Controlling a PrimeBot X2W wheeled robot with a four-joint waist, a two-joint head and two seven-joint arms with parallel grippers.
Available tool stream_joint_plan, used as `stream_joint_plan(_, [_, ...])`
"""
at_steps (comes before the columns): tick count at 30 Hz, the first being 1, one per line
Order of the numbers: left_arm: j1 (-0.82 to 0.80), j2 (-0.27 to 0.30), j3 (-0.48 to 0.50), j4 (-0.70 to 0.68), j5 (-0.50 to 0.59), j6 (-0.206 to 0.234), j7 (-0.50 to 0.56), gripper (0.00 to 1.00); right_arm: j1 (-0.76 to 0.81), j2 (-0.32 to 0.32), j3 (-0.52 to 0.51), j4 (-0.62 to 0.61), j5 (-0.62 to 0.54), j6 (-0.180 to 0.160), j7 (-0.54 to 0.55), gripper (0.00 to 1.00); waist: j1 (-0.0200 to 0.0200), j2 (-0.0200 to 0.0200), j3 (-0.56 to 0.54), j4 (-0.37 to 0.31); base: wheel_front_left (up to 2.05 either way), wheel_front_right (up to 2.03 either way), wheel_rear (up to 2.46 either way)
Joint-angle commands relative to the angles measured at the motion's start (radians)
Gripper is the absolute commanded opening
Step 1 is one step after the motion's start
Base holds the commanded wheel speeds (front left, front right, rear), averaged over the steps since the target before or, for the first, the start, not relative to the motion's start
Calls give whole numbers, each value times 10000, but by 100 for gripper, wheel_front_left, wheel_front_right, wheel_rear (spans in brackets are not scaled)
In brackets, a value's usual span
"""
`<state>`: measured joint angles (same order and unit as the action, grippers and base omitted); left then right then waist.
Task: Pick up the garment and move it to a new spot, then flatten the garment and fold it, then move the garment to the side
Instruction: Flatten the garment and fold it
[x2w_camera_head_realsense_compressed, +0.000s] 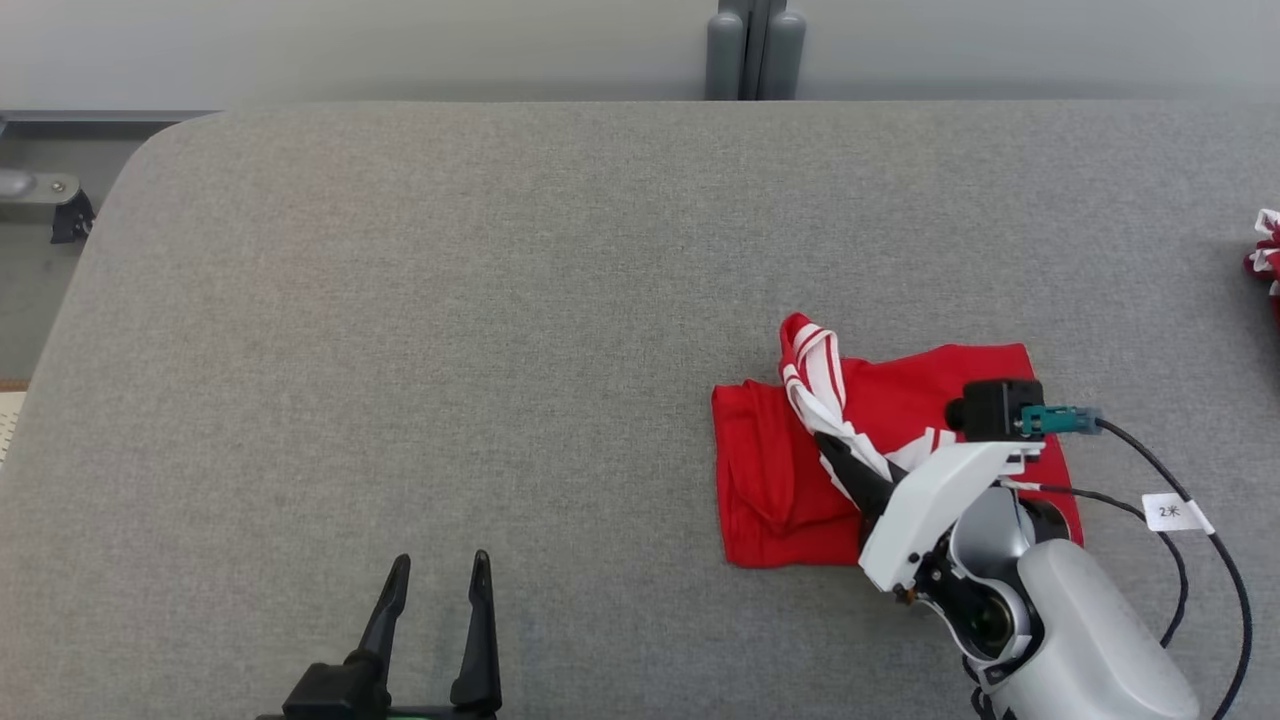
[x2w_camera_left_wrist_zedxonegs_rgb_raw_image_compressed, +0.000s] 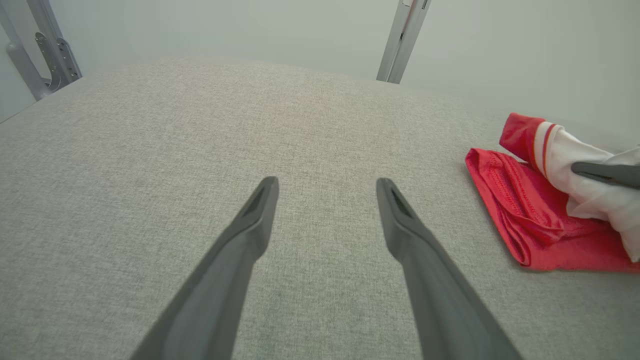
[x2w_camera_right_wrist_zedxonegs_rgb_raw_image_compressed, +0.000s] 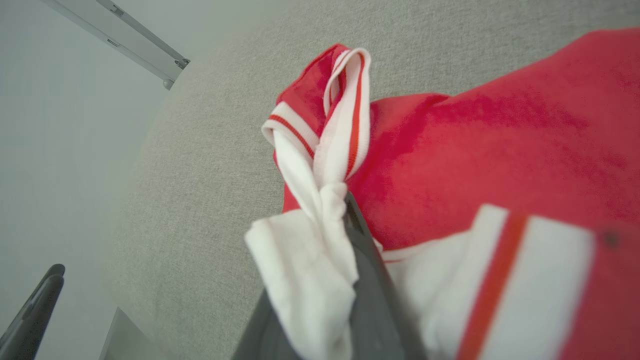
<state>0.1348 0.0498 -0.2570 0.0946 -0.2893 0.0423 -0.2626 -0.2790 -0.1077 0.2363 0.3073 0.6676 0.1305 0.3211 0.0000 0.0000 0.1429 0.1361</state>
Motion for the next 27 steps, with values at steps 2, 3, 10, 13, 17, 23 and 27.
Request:
stream_joint_plan(2, [-189,21,-5,30,92,-40,-24,100,-243,174,123,215,-152,1,-200,0,0,0,47,-24,0,0,0])
stream_joint_plan(3, [-215,21,-6,39,92,-40,-24,100,-290,224,155,310,-189,1,-259,0,0,0,58,-33,0,0,0])
stream_joint_plan(10, [-220,21,-15,159,77,-16,-25,100,-557,517,574,701,23,1,-659,36,0,0,27,-133,0,0,0])
stream_joint_plan(13, [-160,21,26,203,111,-36,-25,100,-492,534,838,469,427,1,-988,100,0,0,-56,-191,0,0,0])
stream_joint_plan(17, [-38,23,154,264,223,-81,-25,100,-121,544,1236,-263,1080,1,-1667,100,0,0,-276,-335,0,0,0])
stream_joint_plan(23, [141,21,432,321,441,-249,-25,100,635,-243,1075,-1255,400,1,-3571,100,0,0,-544,-752,0,0,0])
stream_joint_plan(27, [201,23,604,359,537,-333,-25,100,1284,-944,353,-1267,-420,1,-4913,100,0,0,-741,-1035,0,0,0])
